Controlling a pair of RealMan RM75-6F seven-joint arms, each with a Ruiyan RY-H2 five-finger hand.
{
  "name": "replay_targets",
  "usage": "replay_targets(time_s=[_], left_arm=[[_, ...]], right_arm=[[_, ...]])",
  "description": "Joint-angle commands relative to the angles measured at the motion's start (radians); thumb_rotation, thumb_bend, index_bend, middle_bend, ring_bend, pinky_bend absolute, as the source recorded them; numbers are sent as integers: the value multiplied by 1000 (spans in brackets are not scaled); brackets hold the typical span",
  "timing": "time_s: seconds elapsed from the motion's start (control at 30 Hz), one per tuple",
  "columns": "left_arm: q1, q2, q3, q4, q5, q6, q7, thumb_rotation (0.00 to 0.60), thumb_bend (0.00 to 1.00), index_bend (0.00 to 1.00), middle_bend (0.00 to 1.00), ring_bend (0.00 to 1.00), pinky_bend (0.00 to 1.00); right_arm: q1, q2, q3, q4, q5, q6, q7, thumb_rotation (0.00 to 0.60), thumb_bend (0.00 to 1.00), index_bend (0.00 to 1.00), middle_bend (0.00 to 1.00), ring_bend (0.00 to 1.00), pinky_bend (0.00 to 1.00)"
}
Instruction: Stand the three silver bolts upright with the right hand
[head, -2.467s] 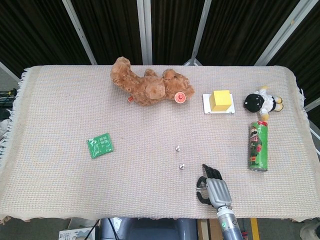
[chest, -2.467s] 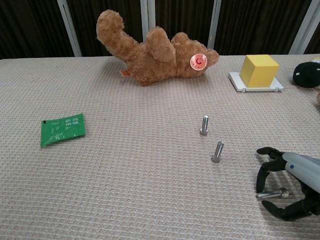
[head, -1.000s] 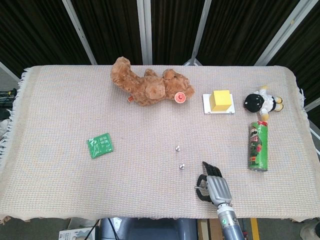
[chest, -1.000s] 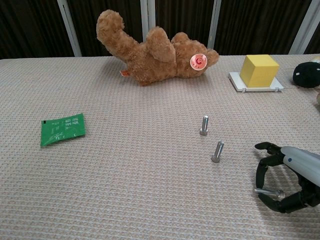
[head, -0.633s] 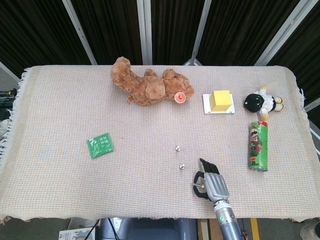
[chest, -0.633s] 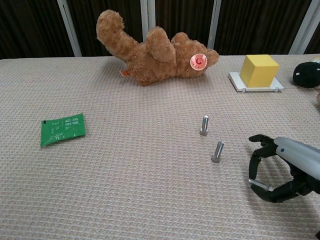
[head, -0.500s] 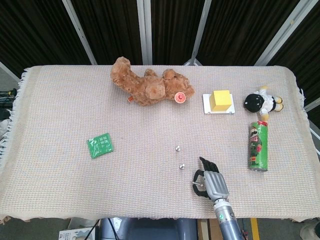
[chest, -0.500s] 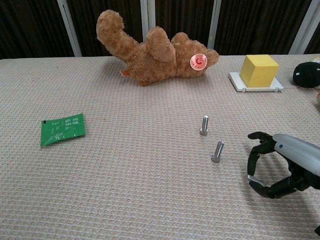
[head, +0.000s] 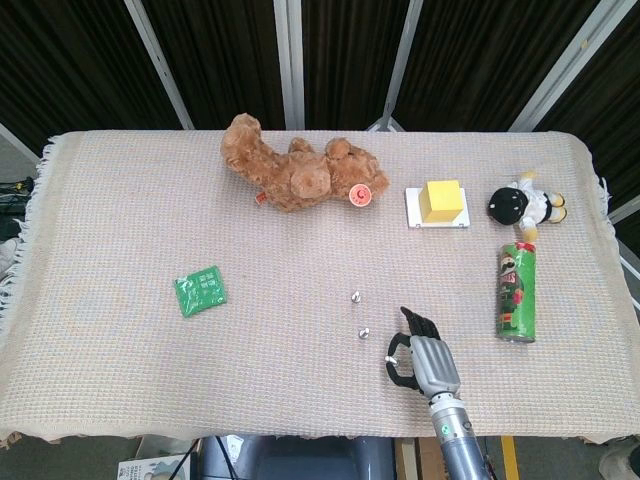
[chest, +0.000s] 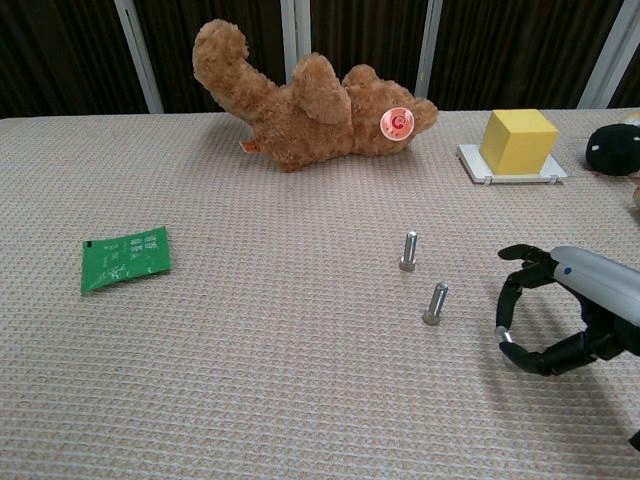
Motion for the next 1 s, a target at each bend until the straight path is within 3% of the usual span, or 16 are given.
replay_targets(time_s=[0.03, 0.6, 1.0], left_arm=[[0, 0, 0, -1, 0, 0, 1, 600, 84, 96, 27, 7, 77], [0, 0, 1, -5, -2, -1, 6, 600, 83, 98, 26, 8, 77], [-1, 0, 1, -6, -2, 0, 13, 600, 83, 108, 26, 8, 77]], right_arm=[[1, 1, 0, 0, 1, 0, 2, 600, 392, 588, 0, 3, 64], [-6, 8, -1, 15, 3, 2, 51, 600, 392, 588, 0, 3, 64], [-36, -19, -8, 78, -71, 5, 191, 600, 392, 588, 0, 3, 64]])
